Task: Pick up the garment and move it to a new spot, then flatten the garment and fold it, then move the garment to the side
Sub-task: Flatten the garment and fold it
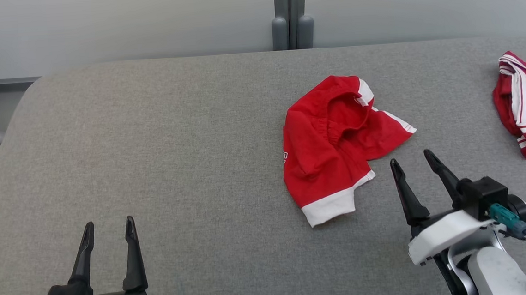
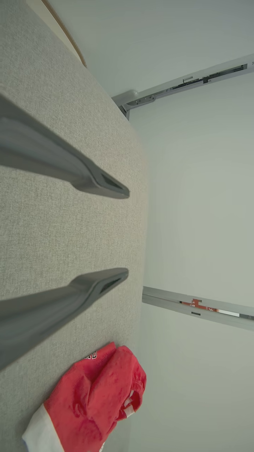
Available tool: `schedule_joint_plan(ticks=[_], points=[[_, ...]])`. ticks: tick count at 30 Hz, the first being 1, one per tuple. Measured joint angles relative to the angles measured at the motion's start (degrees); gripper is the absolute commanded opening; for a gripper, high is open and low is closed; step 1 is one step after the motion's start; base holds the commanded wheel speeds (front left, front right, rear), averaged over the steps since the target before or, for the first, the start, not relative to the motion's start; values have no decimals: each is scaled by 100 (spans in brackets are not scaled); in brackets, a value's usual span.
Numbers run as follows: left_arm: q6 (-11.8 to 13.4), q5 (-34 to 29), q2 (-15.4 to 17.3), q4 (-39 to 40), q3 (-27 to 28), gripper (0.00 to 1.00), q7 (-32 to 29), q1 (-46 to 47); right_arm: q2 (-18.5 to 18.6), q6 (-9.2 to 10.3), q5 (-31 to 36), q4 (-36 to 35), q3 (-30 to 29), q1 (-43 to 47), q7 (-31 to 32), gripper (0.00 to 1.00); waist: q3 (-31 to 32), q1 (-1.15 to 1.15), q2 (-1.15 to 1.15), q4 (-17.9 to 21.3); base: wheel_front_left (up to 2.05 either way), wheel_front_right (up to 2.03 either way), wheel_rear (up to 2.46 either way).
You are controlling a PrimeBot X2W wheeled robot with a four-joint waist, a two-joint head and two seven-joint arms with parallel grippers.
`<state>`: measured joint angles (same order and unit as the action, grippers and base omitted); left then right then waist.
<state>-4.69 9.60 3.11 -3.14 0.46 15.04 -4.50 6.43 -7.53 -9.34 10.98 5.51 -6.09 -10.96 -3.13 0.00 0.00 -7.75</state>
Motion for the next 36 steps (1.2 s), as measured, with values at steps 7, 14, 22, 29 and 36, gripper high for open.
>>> schedule_joint_plan(ticks=[7,14,22,29,36], points=[[44,26,-12,-8,-153,100,0,236,178,0,18,958,313,-945,27,100,-306,0,0,-186,0,0,0],[114,82,-16,-25,-309,100,0,440,225,0,25,2130,661,-1641,-36,100,-619,0,0,-401,0,0,0],[219,147,-18,-45,-433,100,1,542,90,0,-114,3220,1262,-2023,-231,100,-855,0,0,-615,0,0,0],[274,188,-19,-53,-485,100,1,577,-54,0,-366,3667,1607,-2108,-377,45,-907,0,0,-662,0,0,0],[325,197,-20,-60,-493,100,1,589,-59,-2,-520,3645,1582,-2151,-409,0,-857,0,0,-631,0,0,0]])
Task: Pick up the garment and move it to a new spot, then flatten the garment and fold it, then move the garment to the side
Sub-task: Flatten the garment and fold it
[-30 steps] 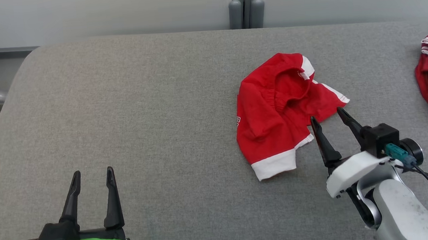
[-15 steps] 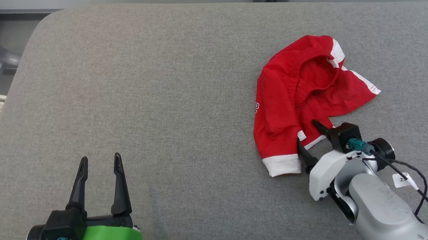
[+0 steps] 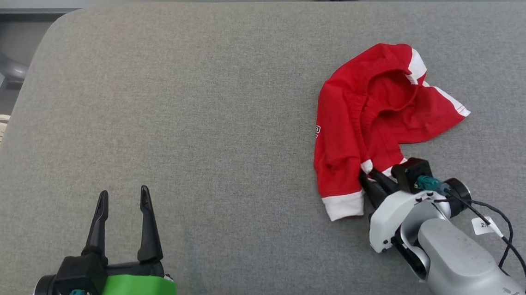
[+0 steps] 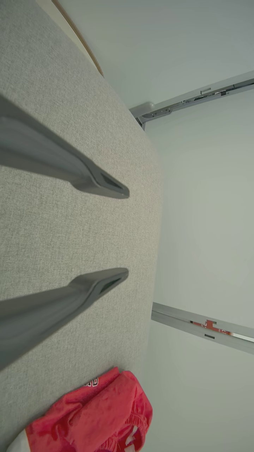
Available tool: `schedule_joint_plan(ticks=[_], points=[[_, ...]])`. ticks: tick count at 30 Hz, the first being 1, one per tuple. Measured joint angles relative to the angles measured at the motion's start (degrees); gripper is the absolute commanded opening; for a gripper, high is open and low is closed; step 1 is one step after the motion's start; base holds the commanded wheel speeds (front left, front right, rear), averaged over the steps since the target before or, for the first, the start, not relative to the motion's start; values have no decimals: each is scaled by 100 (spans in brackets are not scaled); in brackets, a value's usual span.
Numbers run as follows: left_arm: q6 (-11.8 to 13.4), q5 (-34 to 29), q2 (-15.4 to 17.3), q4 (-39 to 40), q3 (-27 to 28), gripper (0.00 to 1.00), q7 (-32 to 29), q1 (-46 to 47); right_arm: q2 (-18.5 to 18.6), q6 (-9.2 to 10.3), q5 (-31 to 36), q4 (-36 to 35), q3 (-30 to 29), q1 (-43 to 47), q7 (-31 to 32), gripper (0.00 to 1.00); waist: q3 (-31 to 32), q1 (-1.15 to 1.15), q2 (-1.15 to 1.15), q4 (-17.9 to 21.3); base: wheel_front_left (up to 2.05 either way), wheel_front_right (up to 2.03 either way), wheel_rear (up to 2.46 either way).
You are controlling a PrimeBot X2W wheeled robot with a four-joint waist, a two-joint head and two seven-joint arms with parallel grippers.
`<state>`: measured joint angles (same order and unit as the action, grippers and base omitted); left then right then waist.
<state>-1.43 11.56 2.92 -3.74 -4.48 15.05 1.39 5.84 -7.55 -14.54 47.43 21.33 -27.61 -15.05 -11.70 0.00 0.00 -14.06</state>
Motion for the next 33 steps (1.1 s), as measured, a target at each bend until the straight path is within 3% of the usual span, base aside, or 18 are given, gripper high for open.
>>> schedule_joint_plan(ticks=[7,13,18,22,26,33], points=[[9,-1,0,-24,24,100,0,-26,309,1,25,-584,-531,300,1,0,173,0,0,88,0,0,0],[-7,-1,-1,-34,33,100,-1,-129,809,1,214,-1150,-1138,660,1,0,373,0,0,201,0,0,0],[-9,1,-2,-49,23,100,0,-169,995,1,383,-1599,-1259,730,0,0,497,0,0,284,0,0,0],[-15,10,-2,-90,-23,100,0,-169,869,1,463,-1862,-943,719,9,0,573,0,0,297,0,0,0],[-41,58,-2,-101,-58,100,0,-172,612,2,615,-1948,-232,647,133,0,606,0,0,220,0,0,0],[-59,134,-2,-167,-112,100,-1,-196,196,1,735,-1277,1100,594,234,0,631,0,0,2,0,0,0]])
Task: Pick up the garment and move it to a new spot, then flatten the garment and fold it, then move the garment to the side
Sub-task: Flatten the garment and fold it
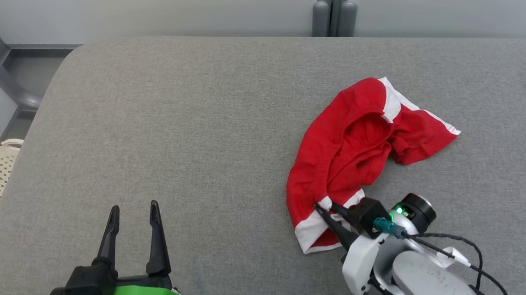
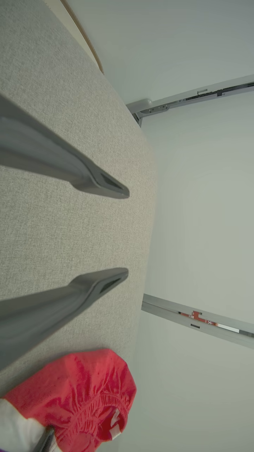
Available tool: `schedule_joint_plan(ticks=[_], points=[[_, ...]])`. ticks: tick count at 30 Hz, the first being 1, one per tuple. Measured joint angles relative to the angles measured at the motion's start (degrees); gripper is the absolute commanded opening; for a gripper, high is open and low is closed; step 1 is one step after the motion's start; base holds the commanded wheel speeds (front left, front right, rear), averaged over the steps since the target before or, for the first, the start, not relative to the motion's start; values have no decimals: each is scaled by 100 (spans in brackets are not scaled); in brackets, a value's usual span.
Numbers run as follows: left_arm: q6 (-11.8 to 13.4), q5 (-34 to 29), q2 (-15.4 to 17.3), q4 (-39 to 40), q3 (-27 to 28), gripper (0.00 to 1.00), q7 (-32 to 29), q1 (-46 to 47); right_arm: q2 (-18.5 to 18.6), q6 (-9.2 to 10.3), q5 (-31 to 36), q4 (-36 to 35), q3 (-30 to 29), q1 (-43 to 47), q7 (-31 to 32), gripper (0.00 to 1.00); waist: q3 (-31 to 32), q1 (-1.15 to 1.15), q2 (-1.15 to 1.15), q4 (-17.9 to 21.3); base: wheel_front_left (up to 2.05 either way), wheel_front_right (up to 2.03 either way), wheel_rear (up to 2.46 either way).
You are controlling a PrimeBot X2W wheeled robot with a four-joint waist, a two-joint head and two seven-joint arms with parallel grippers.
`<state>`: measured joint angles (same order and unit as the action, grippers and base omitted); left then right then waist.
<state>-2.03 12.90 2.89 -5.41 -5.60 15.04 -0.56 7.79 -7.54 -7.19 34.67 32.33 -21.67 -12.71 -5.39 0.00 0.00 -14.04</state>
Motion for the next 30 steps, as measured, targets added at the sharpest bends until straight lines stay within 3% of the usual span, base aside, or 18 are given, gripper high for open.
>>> schedule_joint_plan(ticks=[1,2,3,4,11,21,30], points=[[-2,8,-1,-5,-9,100,1,0,-55,0,-35,142,120,-13,-7,0,-2,0,0,-33,0,0,0],[-3,8,-1,-9,-21,100,1,0,-108,1,-75,256,205,-27,-24,8,-4,0,0,-58,0,0,0],[-3,11,-1,-13,-25,100,0,1,-162,1,-151,389,272,-47,-43,46,-11,0,0,-87,0,0,0],[-2,23,-1,-14,-27,100,1,1,-200,0,-216,482,336,-73,-63,100,-19,0,0,-110,0,0,0],[53,49,0,-13,-2,100,1,2,-221,0,-493,595,252,-241,-210,100,-66,0,0,-67,0,0,0],[71,48,-1,36,21,100,1,-9,390,1,-626,-647,-720,449,-229,100,-15,0,0,199,0,0,0],[58,37,-1,70,-22,100,1,8,441,1,-605,-846,-1335,736,-230,100,-142,0,0,248,0,0,0]])
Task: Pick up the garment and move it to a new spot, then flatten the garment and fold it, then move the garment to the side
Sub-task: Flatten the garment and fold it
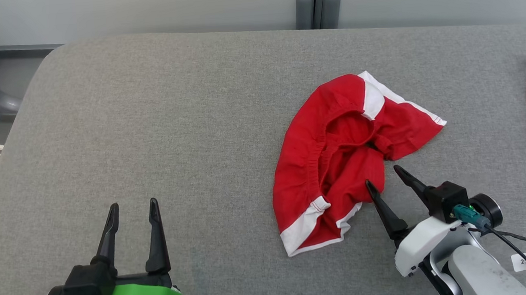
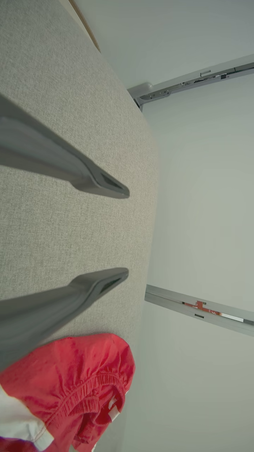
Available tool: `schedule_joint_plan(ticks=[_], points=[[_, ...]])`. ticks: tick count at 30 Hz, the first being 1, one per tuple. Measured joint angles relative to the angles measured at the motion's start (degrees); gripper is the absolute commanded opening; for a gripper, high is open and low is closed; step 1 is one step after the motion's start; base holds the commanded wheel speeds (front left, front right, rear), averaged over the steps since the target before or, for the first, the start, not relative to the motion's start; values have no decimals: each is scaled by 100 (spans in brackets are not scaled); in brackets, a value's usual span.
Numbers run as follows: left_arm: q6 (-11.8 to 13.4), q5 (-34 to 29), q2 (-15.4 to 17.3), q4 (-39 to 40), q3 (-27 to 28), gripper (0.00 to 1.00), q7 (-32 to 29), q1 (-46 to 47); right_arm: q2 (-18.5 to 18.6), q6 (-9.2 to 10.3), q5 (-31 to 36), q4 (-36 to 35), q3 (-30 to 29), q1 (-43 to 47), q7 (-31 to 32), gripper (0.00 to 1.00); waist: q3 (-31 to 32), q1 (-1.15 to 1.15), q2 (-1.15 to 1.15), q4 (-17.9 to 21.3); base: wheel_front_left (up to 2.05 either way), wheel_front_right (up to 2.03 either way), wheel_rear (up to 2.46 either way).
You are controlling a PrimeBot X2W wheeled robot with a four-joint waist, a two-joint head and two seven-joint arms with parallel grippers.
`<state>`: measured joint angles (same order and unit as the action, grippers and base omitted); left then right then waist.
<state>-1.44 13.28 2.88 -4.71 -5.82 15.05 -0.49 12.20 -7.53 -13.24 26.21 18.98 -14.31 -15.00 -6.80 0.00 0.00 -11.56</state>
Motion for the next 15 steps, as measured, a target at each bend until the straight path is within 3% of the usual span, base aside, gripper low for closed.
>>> schedule_joint_plan(ticks=[10,12,13,15], points=[[-5,-15,0,-30,-34,100,0,83,-467,0,-77,1096,-5,-365,80,100,-151,0,0,-122,0,0,0],[-4,-15,0,-32,-45,100,-1,95,-564,0,-189,1334,47,-453,98,37,-166,0,0,-142,0,0,0],[-4,-15,0,-32,-49,100,0,97,-587,0,-232,1400,73,-493,97,0,-171,0,0,-147,0,0,0],[2,-14,0,-32,-49,100,0,99,-603,0,-309,1543,138,-601,92,0,-177,0,0,-145,0,0,0]])
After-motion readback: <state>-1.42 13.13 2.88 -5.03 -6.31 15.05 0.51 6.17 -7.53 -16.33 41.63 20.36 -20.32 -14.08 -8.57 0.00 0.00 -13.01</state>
